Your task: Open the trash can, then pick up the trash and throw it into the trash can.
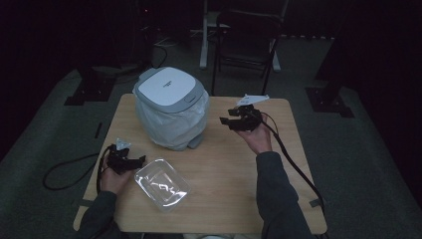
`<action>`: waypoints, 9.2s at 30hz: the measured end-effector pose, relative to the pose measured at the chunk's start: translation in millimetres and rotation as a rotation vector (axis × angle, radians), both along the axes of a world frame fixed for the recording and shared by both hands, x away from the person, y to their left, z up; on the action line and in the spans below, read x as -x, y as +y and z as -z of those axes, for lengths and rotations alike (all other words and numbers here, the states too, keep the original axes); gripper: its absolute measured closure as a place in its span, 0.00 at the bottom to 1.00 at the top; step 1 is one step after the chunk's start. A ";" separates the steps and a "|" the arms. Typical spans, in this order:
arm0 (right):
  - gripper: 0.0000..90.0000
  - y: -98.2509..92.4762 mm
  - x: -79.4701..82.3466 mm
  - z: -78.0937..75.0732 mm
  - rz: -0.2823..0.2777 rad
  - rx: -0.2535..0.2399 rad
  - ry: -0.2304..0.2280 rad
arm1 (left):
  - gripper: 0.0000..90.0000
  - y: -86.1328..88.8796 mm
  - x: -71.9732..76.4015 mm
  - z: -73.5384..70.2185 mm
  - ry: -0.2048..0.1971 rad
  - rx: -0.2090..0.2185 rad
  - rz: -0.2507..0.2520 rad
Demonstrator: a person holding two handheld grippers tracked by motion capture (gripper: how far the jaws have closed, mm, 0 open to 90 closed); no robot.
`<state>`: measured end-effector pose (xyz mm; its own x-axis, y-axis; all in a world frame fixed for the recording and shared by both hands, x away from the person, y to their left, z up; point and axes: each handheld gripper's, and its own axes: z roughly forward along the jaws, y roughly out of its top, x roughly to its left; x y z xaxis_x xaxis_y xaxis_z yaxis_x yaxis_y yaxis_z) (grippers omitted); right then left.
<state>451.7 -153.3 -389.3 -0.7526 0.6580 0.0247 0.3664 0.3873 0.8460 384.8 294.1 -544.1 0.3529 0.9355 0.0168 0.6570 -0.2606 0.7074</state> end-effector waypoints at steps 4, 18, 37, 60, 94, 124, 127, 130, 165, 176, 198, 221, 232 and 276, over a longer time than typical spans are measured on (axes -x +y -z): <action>0.58 2.8 -0.7 -5.8 -0.010 -0.015 0.001 | 0.17 -0.2 0.1 -0.1 0.000 -0.001 0.004; 0.79 20.5 -0.8 -21.7 -0.051 -0.052 -0.019 | 0.17 -0.4 0.1 -0.1 0.000 -0.002 0.008; 1.00 52.2 -4.0 -49.7 -0.118 -0.104 -0.065 | 0.17 -0.5 0.1 0.0 0.000 -0.001 0.009; 1.00 98.0 -17.8 -58.4 -0.105 -0.126 -0.074 | 0.17 -0.5 0.1 -0.1 0.001 -0.001 0.010; 0.45 16.3 -0.6 -7.8 0.077 -0.028 -0.122 | 0.17 -0.5 0.1 -0.1 0.001 0.000 0.009; 0.45 -81.3 31.0 126.6 0.290 0.128 0.038 | 0.27 1.0 4.3 -2.5 0.008 0.001 -0.018; 0.45 -84.4 32.9 134.1 0.309 0.141 0.056 | 0.30 1.0 6.2 -4.0 0.013 0.004 -0.024; 0.44 -86.3 34.0 139.0 0.319 0.147 0.061 | 0.43 8.0 9.5 -6.7 0.030 0.068 -0.028; 0.40 -100.5 30.0 158.6 0.367 0.117 0.116 | 0.47 -23.2 127.0 -63.2 -0.107 0.126 0.137; 0.40 -100.2 30.2 158.6 0.370 0.116 0.116 | 0.47 -22.8 147.4 -46.7 -0.063 0.110 0.186; 0.41 -99.9 30.8 158.5 0.371 0.116 0.117 | 0.48 -110.7 125.5 -28.5 0.010 0.043 0.382; 0.40 -99.7 31.2 158.5 0.374 0.115 0.119 | 0.53 -190.1 98.8 -37.5 -0.042 0.105 0.581; 0.40 -99.9 31.0 158.5 0.373 0.114 0.120 | 0.51 -128.7 83.9 -72.5 -0.185 0.106 0.452; 0.40 -100.0 30.8 158.6 0.372 0.114 0.120 | 0.70 -140.3 52.2 -72.3 -0.157 0.104 0.633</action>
